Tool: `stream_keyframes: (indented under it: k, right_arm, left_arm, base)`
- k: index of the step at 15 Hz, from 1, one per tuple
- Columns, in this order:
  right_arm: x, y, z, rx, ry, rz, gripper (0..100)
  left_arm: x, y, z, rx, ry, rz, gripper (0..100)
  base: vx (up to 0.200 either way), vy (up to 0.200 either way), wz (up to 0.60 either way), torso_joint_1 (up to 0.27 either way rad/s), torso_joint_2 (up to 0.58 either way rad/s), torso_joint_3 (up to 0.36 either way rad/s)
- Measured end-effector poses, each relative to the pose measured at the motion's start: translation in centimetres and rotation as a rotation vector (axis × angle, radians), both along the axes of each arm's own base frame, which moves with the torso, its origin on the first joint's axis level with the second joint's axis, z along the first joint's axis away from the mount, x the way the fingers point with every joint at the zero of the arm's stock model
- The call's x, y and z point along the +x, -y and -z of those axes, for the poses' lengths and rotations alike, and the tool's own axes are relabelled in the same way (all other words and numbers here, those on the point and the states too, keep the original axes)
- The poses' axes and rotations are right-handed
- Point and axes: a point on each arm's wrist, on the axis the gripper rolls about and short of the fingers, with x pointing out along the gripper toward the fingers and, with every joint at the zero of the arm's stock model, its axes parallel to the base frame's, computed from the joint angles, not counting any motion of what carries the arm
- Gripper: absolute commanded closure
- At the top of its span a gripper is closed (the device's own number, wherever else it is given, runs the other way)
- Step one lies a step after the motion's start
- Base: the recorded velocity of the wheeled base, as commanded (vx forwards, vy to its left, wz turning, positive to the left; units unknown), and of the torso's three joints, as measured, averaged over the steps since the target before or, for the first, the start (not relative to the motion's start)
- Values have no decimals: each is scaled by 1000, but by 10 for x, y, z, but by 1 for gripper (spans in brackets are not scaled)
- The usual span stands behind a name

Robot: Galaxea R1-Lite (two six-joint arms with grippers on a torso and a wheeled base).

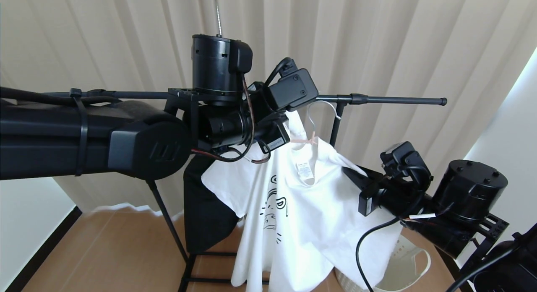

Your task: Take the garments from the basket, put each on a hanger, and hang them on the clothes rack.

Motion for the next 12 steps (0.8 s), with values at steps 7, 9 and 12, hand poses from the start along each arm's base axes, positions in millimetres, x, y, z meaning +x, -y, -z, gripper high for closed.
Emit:
stream_keyframes:
  k: [7, 9, 12]
  right_arm:
    - [5, -2, -6, 40, 11, 20, 100]
    - [9, -3, -7, 56, 14, 47, 100]
    - [12, -5, -11, 111, 8, 57, 100]
  left_arm:
    - [-1, -3, 6, -167, -145, -44, 100]
    - [-3, -3, 5, -220, -181, -64, 100]
    - [-11, 2, 2, -295, -235, -79, 100]
  base:
    - [0, 0, 0, 0, 0, 0]
    - [0, 0, 0, 0, 0, 0]
    - [0, 0, 0, 0, 0, 0]
